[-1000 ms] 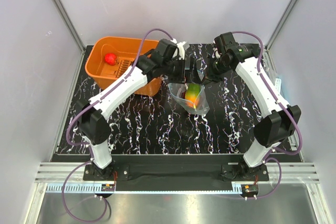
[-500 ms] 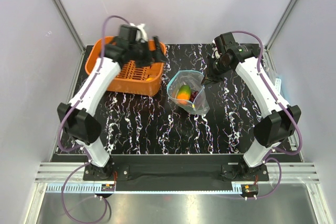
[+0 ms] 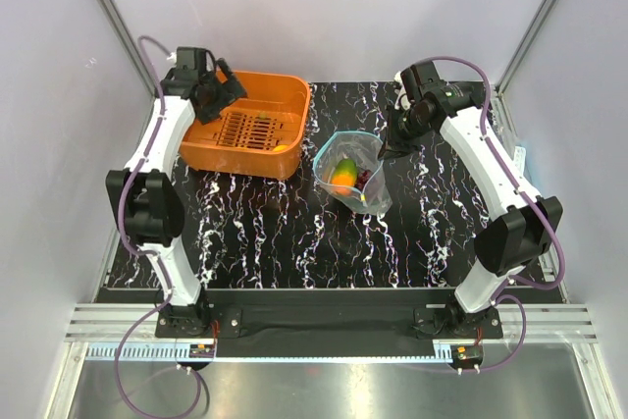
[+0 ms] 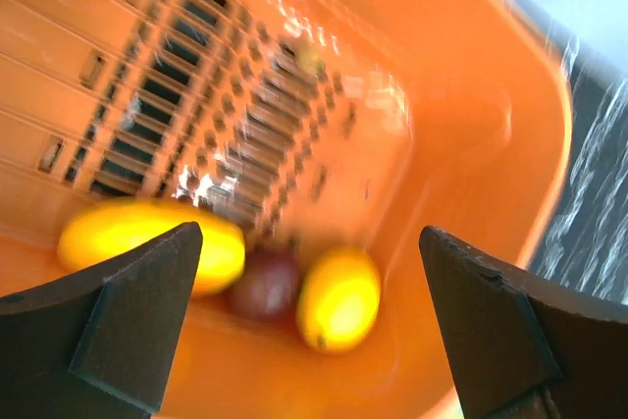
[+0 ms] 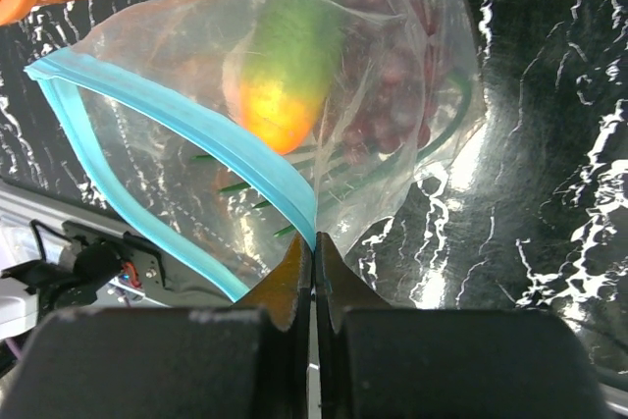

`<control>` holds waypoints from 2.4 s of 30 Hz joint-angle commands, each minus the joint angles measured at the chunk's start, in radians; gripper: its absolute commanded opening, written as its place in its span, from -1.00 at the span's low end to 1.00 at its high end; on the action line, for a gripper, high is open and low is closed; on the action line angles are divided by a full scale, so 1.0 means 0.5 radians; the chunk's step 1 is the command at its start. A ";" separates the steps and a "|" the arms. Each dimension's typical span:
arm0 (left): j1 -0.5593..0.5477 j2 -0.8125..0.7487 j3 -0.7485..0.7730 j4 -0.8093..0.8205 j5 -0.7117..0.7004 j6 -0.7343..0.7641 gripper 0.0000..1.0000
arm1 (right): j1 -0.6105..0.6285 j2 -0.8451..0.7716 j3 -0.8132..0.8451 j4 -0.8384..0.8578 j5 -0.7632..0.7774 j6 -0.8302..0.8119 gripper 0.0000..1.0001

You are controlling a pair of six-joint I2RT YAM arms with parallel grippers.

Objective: Place the food in the zip-top bag and seal the zipper
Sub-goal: Pick up the fake fruit from the bin.

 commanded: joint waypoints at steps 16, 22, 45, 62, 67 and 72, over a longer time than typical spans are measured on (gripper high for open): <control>0.228 0.651 0.122 0.911 -0.944 -1.181 0.96 | -0.010 0.050 0.111 0.046 0.019 -0.145 -1.00; 0.234 0.799 0.362 0.647 -1.088 -1.295 0.96 | -0.013 0.108 0.175 -0.004 0.074 -0.120 -1.00; 0.308 0.998 0.276 0.766 -0.849 -1.451 0.50 | -0.016 0.126 0.172 0.036 0.089 0.024 -1.00; 0.290 0.594 -0.184 1.263 -0.554 -1.457 -0.39 | -0.013 0.028 0.056 0.104 0.019 -0.028 -1.00; 0.238 0.385 -0.438 1.392 -0.364 -1.408 -0.42 | -0.013 -0.057 -0.082 0.137 0.003 -0.062 -1.00; 0.173 0.057 -0.825 1.711 -0.232 -1.344 -0.43 | -0.013 -0.226 -0.245 0.199 -0.027 -0.083 -1.00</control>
